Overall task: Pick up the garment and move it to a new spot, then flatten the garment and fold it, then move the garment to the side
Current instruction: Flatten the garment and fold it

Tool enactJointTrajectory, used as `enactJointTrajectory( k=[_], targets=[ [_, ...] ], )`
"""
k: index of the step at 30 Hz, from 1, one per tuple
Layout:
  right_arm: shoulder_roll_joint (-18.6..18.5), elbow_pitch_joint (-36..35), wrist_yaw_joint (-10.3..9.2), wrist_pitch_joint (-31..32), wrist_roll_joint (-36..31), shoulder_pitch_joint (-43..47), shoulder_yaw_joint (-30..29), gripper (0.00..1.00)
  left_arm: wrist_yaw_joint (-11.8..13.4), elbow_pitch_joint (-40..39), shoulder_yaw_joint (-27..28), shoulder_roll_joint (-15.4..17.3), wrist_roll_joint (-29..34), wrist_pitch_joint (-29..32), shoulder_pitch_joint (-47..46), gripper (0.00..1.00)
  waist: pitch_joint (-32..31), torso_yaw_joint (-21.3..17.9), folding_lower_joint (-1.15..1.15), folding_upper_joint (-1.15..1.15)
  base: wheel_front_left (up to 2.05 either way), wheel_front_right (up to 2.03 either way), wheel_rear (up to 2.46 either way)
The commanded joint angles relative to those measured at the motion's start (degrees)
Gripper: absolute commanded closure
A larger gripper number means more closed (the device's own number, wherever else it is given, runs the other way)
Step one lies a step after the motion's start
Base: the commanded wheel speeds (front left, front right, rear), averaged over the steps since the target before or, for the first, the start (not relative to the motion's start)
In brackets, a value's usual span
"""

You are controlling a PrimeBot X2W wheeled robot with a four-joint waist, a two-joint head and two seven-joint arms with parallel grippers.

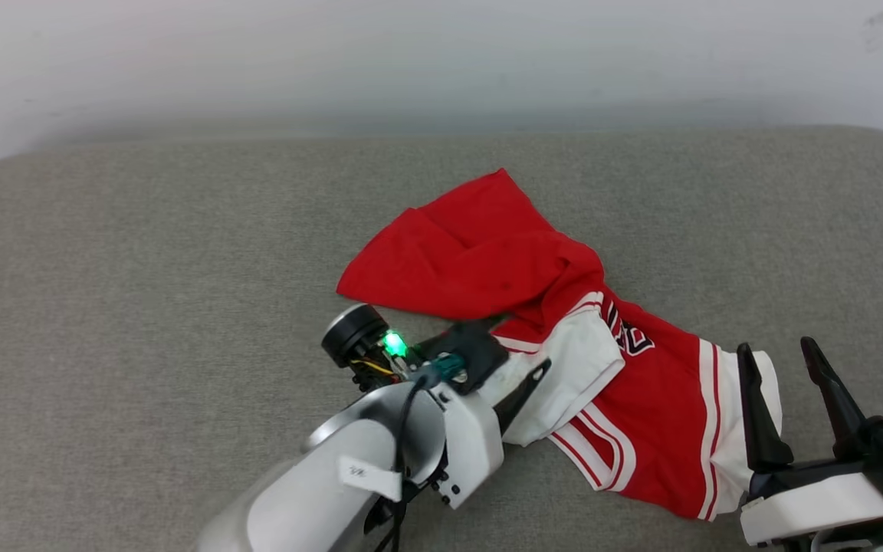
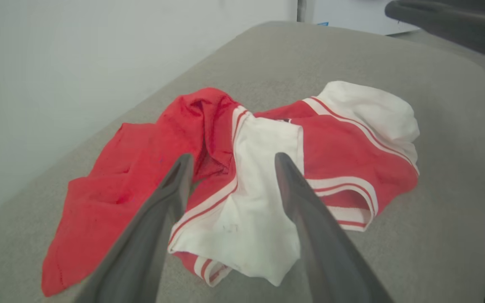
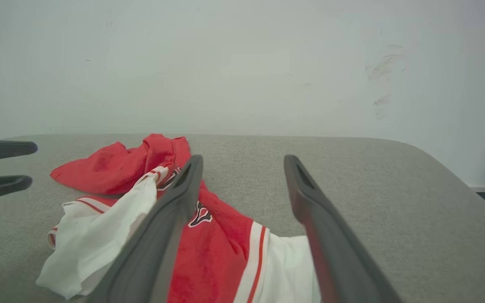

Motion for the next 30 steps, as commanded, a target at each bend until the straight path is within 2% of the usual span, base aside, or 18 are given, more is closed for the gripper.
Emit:
enactJointTrajectory(
  k=[1,7,13,21,25,26,27,30],
  targets=[
    [0.2,0.2,-0.06,-0.2,-0.4,-1.0,0.1,0.0,0.0,0.3,-2.1,0.8,-1.8,2.0,-1.3,0.0,0.8,-0.8,0.0,0.0,0.0,0.0,0.0],
    [0.3,0.7,-0.06,-0.8,-0.5,-2.9,0.6,0.0,0.0,1.5,-14.3,4.2,-10.7,13.6,-8.5,0.0,3.3,-3.4,0.0,0.0,0.0,0.0,0.0],
    [0.3,1.1,-0.06,-1.4,-0.4,-4.7,0.6,0.0,0.0,3.8,-23.3,6.8,-15.3,19.2,-13.5,0.0,6.3,-5.7,0.0,0.0,0.0,0.0,0.0],
    [0.4,2.1,-0.06,-1.9,-0.2,-6.2,0.7,0.0,0.0,8.8,-28.5,8.9,-18.9,25.5,-13.2,0.0,8.4,-7.7,0.0,0.0,0.0,0.0,0.0],
    [0.4,2.4,-0.07,-2.0,-0.2,-6.5,0.6,0.0,0.0,10.0,-29.0,9.1,-18.9,25.8,-12.6,0.0,8.6,-8.0,0.0,0.0,0.0,0.0,0.0],
    [0.4,2.5,-0.07,-2.0,-0.3,-6.6,0.6,0.0,0.0,9.8,-29.1,8.9,-18.3,26.1,-12.2,0.54,8.6,-8.0,0.0,0.0,0.0,0.0,0.0],
    [0.4,2.6,-0.06,-2.0,-0.4,-6.6,0.5,0.0,0.0,9.5,-29.1,8.7,-17.8,25.9,-11.7,1.0,8.5,-8.0,0.0,0.0,0.0,0.0,0.0],
    [0.3,2.8,-0.07,-2.1,-0.6,-6.7,0.2,0.0,0.0,8.4,-28.9,8.1,-16.8,24.2,-11.7,1.0,8.0,-7.7,0.0,0.0,0.0,0.0,0.0]
  ],
)
